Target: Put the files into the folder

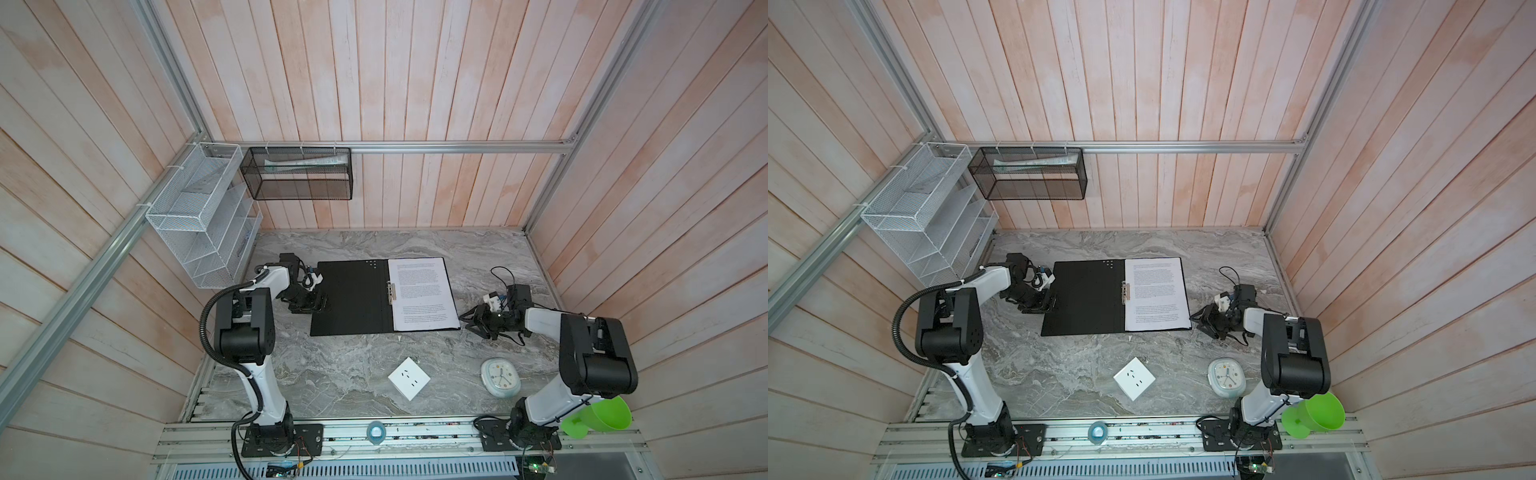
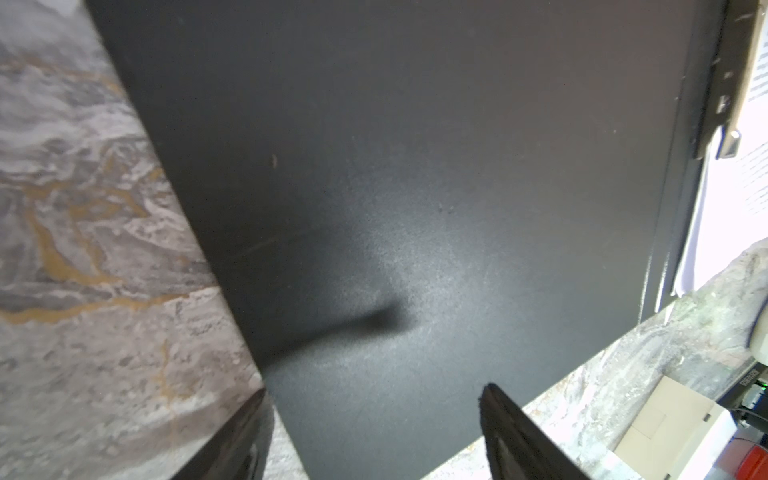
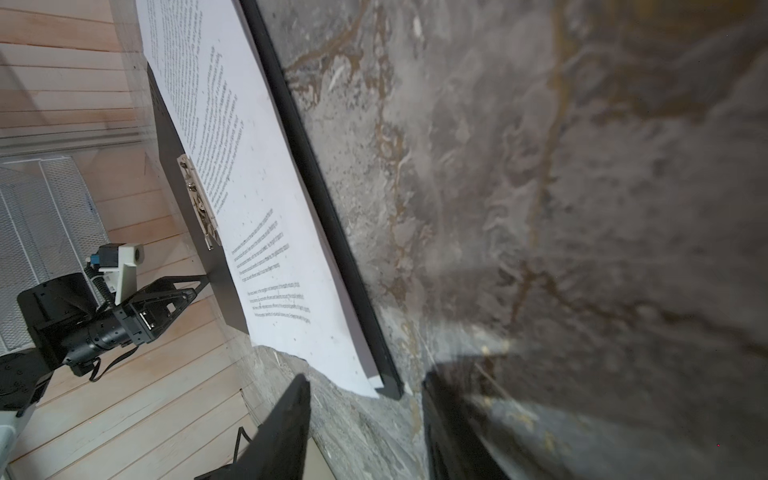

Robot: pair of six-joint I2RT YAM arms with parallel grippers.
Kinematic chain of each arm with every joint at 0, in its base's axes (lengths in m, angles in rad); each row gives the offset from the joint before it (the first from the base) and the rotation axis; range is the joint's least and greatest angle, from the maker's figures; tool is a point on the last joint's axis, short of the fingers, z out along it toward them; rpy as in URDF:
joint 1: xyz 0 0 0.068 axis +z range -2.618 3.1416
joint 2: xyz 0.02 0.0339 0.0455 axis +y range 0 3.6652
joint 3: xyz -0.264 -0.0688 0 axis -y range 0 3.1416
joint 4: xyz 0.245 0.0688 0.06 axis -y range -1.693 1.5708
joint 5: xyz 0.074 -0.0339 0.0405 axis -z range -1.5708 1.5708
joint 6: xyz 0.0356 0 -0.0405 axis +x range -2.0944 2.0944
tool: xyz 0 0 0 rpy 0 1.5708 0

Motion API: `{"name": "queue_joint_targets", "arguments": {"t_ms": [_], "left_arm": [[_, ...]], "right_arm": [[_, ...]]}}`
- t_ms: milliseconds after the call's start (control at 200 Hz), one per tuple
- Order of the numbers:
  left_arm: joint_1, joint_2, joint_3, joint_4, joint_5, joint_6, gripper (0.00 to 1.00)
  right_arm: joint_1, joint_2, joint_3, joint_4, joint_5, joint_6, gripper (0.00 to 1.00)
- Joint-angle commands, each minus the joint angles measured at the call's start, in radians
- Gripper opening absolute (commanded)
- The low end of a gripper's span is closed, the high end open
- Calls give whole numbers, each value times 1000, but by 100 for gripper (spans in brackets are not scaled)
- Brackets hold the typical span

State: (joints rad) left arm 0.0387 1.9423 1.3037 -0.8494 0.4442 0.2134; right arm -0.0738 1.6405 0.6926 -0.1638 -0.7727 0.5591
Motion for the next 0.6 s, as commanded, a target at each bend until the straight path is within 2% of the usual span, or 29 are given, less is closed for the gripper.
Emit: {"name": "queue_joint_targets", "arguments": {"t_ms": [0, 330, 505, 590], "left_arm": [[-7, 67, -1, 14, 20, 14, 81], [-8, 104, 20, 10, 58, 12, 81], [-8, 112, 30, 6, 57, 15, 80], [-9, 113, 34, 3, 61, 14, 81]], "right_arm": [[-4, 56, -9, -68, -26, -47, 47], [-1, 115, 60, -180, -56, -150, 48], [14, 97, 109, -256, -13, -194, 48], [29, 86, 140, -303, 46, -212, 48]]}}
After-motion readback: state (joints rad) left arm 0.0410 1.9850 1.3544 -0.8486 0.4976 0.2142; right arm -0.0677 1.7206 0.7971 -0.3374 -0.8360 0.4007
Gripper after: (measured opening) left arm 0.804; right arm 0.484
